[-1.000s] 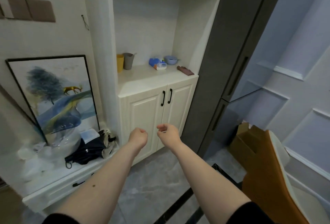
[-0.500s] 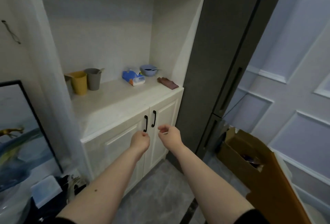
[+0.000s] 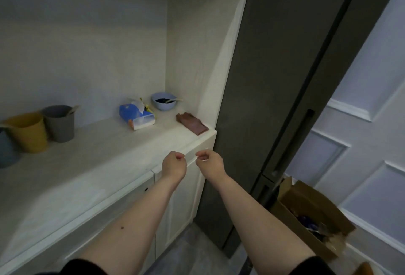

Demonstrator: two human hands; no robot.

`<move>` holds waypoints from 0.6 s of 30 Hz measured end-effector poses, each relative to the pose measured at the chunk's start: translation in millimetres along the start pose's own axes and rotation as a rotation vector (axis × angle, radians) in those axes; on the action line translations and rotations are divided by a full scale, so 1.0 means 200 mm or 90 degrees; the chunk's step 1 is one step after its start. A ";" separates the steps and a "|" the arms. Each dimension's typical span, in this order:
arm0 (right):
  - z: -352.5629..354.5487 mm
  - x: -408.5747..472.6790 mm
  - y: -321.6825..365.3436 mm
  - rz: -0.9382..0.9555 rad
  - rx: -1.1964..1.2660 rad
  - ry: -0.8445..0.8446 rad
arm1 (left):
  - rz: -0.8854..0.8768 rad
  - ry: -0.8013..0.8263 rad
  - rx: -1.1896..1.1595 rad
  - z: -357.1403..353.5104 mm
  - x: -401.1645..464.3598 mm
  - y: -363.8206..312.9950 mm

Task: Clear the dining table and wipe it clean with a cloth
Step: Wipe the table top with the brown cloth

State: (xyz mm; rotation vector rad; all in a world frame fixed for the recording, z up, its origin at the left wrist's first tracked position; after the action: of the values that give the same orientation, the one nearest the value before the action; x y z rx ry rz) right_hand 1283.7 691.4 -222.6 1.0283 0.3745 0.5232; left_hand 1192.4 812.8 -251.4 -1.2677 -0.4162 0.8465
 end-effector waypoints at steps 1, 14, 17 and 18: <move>0.00 0.05 -0.01 -0.002 -0.009 0.003 | 0.005 -0.003 -0.001 -0.01 0.06 -0.01; 0.01 0.96 -0.11 -0.046 -0.026 -0.034 | 0.017 0.025 0.012 -0.23 1.00 -0.13; 0.00 1.10 -0.14 -0.060 -0.018 -0.040 | 0.003 0.048 0.037 -0.28 1.13 -0.17; -0.01 1.14 -0.15 -0.070 -0.026 -0.028 | 0.011 0.054 0.040 -0.31 1.18 -0.16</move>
State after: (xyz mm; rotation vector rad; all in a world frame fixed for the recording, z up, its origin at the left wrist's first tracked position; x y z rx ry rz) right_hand 1475.7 811.5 -261.8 0.9719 0.3779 0.4081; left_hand 1397.5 947.8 -278.2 -1.2453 -0.3095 0.8115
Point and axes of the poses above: each hand's wrist, its own x-axis towards the middle knuckle, its own z-axis out of the back of the hand, y = z × x, the point moved 10 cm from there along x, towards the middle knuckle, and after that the axes turned 4 degrees about y, right-handed, at the moved point
